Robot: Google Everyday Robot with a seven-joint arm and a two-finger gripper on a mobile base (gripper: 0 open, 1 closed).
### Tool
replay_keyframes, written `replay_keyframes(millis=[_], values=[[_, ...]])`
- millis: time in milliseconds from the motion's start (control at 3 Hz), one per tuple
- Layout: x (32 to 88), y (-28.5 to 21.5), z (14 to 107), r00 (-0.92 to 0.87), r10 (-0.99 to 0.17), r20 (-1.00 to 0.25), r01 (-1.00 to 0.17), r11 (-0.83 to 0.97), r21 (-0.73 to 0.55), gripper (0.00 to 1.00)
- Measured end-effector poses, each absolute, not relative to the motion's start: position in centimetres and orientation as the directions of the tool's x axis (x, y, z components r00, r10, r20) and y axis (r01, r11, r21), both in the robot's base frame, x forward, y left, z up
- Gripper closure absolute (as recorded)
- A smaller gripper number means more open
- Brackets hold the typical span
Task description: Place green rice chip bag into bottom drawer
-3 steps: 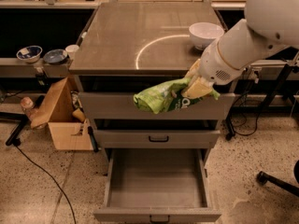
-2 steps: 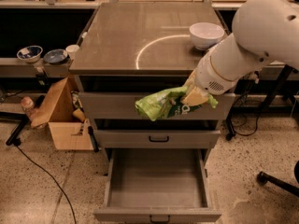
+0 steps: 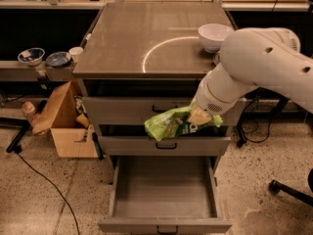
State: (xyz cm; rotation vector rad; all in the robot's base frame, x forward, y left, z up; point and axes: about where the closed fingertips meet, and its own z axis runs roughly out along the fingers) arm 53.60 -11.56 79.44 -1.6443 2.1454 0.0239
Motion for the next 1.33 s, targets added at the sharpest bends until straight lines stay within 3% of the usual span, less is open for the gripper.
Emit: replay_keyframes(millis=[1333], values=[[52.7,-10.7,73.1,-0.284,-0.899,-0.333,-0.916,0.357,-0.183,1.00]])
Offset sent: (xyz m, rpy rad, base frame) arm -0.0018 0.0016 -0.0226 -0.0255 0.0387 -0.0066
